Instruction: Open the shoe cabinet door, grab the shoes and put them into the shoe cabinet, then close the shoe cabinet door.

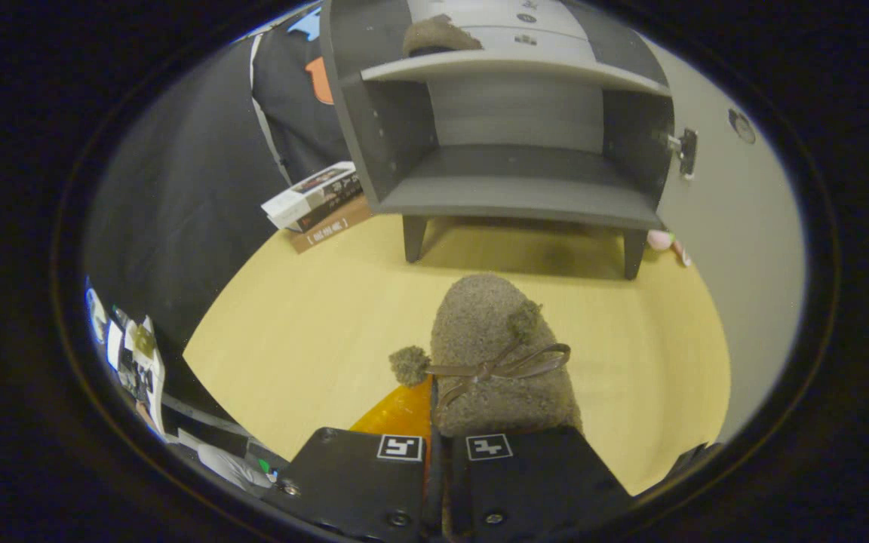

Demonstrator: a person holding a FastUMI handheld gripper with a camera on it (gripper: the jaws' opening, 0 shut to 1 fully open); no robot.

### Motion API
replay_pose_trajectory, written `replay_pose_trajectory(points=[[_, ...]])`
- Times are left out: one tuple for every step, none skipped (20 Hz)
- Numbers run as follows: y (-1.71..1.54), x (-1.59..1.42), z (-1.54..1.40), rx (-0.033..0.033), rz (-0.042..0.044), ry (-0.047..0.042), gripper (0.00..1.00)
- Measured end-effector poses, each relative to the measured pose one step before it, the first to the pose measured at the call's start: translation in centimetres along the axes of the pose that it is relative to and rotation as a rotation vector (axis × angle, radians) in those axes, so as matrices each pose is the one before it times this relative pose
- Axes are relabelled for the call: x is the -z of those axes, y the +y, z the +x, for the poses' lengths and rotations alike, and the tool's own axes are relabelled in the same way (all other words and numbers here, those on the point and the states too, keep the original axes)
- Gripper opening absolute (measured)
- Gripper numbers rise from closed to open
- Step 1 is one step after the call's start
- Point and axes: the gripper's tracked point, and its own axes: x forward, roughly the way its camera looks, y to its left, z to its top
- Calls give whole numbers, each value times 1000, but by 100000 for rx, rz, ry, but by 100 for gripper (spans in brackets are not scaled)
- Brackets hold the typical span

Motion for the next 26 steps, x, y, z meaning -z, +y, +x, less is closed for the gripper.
replay_pose_trajectory(points=[[103, -1394, -913, 907, -573, -3219, 8], [-19, -1523, -1137, 843, -780, -3565, 8], [-58, -1582, -967, 1196, -879, -3378, 8], [-168, -1620, -1174, 1358, -575, -3796, 8], [-67, -1696, -933, 1275, -785, -3545, 8], [-20, -1497, -798, 1168, -653, -3640, 8], [-144, -1766, -665, 1200, -677, -3463, 8], [-166, -1876, -330, 1606, -983, -3256, 8], [-256, -1738, -231, 1523, -857, -3301, 8], [-150, -1810, -13, 1104, -447, -2986, 8], [-43, -1663, 85, 623, -150, -2288, 8], [33, -1650, 225, 310, 149, -2436, 8], [-116, -1700, 473, 525, -107, -2207, 8], [-331, -1743, 612, 957, -261, -2219, 8], [-222, -1781, 756, 914, -230, -2087, 8], [-121, -1553, 716, 547, -313, -1667, 8], [-275, -1619, 932, 676, 374, -1910, 8], [-327, -1578, 1035, 514, -62, -1598, 8], [-411, -1377, 1174, 1079, -454, -1271, 8], [-488, -1217, 1326, 795, -606, -1079, 8], [-397, -1092, 1286, 838, -665, -895, 8], [-257, -922, 1284, 654, -287, -806, 8], [-438, -920, 1458, 906, 415, -579, 8], [-476, -745, 1472, 867, 393, -404, 8], [-381, -566, 1290, 701, 319, 107, 8], [-453, -316, 1418, 615, 354, 156, 8]])
